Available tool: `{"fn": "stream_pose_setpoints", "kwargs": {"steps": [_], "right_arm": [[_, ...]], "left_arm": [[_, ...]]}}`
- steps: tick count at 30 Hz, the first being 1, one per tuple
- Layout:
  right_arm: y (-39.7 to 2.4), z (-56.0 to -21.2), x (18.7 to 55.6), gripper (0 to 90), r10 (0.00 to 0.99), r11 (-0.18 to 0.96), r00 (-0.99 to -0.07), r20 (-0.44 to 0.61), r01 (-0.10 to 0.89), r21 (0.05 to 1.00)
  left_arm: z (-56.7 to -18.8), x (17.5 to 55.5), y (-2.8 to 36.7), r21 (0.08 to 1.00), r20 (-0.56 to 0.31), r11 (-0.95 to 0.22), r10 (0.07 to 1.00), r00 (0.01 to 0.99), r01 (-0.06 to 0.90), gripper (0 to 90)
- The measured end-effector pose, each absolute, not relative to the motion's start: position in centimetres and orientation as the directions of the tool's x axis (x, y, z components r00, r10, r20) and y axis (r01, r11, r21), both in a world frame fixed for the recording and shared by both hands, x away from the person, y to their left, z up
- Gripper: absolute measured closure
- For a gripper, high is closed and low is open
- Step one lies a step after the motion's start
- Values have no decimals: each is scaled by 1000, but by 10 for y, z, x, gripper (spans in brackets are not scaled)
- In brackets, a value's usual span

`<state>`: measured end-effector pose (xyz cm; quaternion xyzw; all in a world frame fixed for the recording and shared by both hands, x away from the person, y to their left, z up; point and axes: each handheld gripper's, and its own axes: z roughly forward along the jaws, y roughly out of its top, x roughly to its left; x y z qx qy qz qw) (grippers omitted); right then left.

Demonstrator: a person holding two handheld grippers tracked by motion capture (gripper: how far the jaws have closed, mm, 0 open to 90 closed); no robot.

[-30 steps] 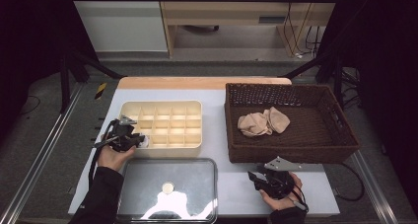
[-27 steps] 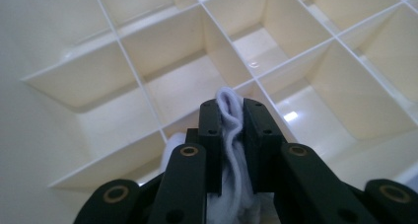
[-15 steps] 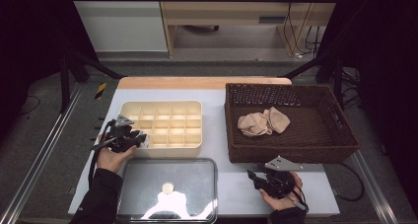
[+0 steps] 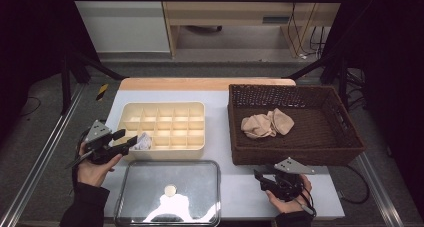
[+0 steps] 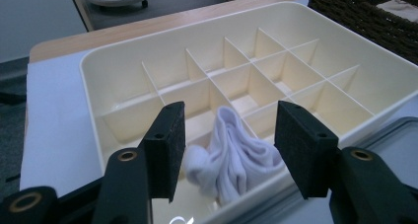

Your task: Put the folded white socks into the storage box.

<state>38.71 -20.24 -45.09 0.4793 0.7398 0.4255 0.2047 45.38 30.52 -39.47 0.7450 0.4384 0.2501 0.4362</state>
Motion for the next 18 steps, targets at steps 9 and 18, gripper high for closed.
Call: {"fn": "stream_pose_setpoints", "kwargs": {"steps": [9, 18], "right_arm": [[-205, -448, 386, 441, 881, 161, -456, 125, 538, 828], [-211, -435, 384, 415, 885, 141, -448, 124, 512, 847]], "left_arm": [[-414, 420, 307, 870, -24, -215, 881, 473, 444, 411], [-432, 403, 298, 862, -58, -180, 894, 445, 474, 347]]}}
